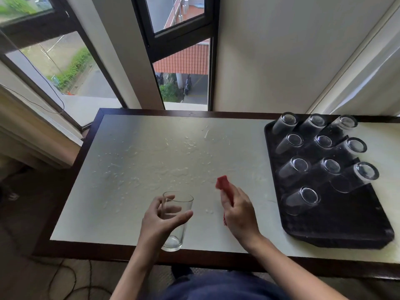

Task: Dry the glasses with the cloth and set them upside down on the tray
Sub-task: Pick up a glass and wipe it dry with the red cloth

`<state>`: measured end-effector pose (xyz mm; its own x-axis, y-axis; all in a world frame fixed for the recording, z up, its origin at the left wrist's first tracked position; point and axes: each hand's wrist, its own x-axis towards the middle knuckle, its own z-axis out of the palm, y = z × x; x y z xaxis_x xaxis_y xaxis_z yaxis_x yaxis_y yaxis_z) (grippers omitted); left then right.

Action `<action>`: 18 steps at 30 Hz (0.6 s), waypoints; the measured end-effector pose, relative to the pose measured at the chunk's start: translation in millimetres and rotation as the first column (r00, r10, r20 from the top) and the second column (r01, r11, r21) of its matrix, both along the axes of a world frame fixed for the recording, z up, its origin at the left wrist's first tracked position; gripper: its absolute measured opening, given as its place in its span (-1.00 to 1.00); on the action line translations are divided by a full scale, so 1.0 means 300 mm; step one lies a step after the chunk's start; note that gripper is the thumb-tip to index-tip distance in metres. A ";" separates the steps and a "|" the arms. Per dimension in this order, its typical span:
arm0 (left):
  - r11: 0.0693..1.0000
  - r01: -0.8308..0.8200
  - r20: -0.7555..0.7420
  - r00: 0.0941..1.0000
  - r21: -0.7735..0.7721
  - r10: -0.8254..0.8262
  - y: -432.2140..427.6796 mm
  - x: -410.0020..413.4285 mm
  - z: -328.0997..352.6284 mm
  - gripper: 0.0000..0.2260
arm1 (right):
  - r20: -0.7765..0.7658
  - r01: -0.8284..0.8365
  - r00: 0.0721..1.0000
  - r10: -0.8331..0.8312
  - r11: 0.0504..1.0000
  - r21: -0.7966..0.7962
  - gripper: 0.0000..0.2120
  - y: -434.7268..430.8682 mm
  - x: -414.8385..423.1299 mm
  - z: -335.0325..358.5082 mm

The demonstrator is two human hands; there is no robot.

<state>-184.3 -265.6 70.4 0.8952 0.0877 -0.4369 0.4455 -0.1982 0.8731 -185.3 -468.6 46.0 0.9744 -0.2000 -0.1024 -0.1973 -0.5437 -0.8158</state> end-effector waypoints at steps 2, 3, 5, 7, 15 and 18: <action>0.999 -0.036 -0.011 0.999 -0.026 0.035 0.004 0.000 -0.012 -0.30 | 0.017 -0.138 0.988 0.151 0.943 -0.302 -0.49 0.008 -0.001 -0.059; 0.998 -0.047 -0.015 0.999 -0.039 0.047 0.003 0.000 -0.017 -0.29 | -0.033 -0.229 0.971 0.239 0.872 -0.431 -0.47 0.013 0.001 -0.103; 0.997 -0.057 -0.019 0.998 -0.061 0.056 -0.002 0.000 -0.024 -0.28 | -0.245 -0.434 0.901 0.358 0.716 -0.547 -0.43 0.026 -0.013 -0.167; 0.995 -0.057 -0.020 0.998 -0.080 0.056 -0.011 0.001 -0.024 -0.26 | -0.410 -0.585 0.809 0.421 0.647 -0.489 -0.35 0.027 -0.028 -0.205; 0.961 -0.070 -0.093 0.995 -0.266 0.047 -0.079 0.005 -0.016 -0.23 | -0.370 -0.208 0.911 0.182 0.978 -0.031 -0.60 -0.012 -0.026 -0.072; 0.940 -0.074 -0.134 0.991 -0.332 0.030 -0.141 0.002 -0.019 -0.24 | -0.460 0.252 0.888 -0.014 0.852 0.459 -0.82 -0.043 -0.047 -0.001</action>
<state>-183.9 -307.8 64.7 0.8296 -0.0388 -0.5571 0.5572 0.1232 0.8212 -199.3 -481.5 45.5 0.7752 -0.1308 -0.6180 -0.6264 -0.0330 -0.7788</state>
